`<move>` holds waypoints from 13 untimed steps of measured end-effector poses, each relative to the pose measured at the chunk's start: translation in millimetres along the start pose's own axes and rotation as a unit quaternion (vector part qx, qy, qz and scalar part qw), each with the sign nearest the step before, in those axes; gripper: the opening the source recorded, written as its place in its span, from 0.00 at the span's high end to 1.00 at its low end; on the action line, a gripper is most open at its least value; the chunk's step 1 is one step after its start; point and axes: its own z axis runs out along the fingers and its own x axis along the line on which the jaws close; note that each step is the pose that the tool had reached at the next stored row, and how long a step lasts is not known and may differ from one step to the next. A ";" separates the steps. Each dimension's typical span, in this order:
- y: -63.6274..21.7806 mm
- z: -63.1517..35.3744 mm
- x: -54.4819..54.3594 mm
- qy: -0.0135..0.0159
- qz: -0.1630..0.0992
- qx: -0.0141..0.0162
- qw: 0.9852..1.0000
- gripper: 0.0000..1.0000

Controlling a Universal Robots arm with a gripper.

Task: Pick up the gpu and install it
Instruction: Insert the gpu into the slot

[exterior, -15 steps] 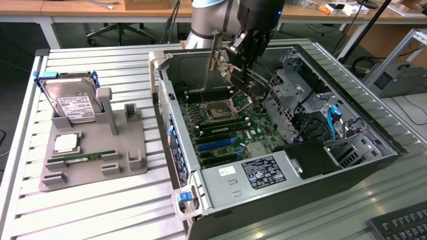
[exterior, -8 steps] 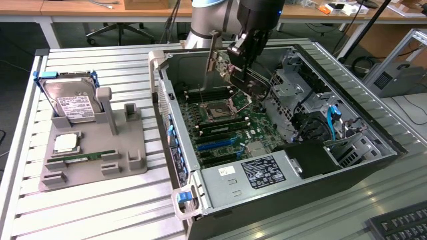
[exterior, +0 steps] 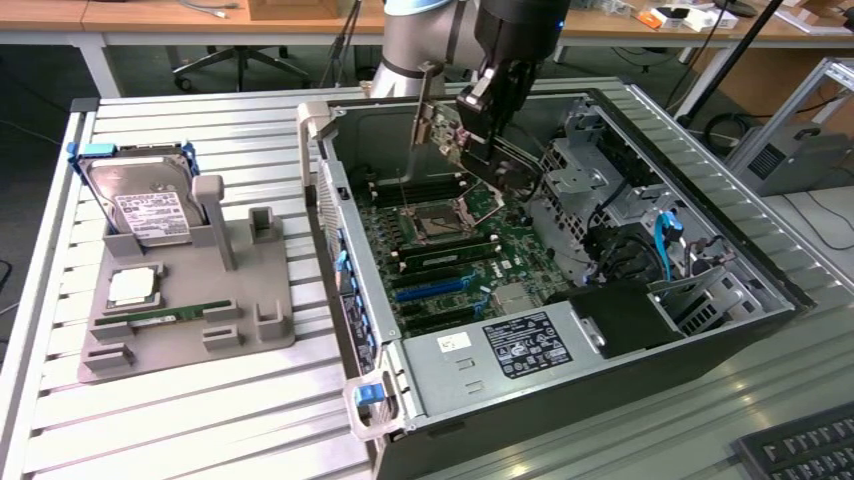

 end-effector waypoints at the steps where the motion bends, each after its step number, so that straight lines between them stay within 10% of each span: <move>1: 0.0 0.0 0.0 0.000 -0.002 0.000 1.000 0.73; 13: 0.0 0.1 0.0 -0.001 -0.027 -0.001 1.000 0.73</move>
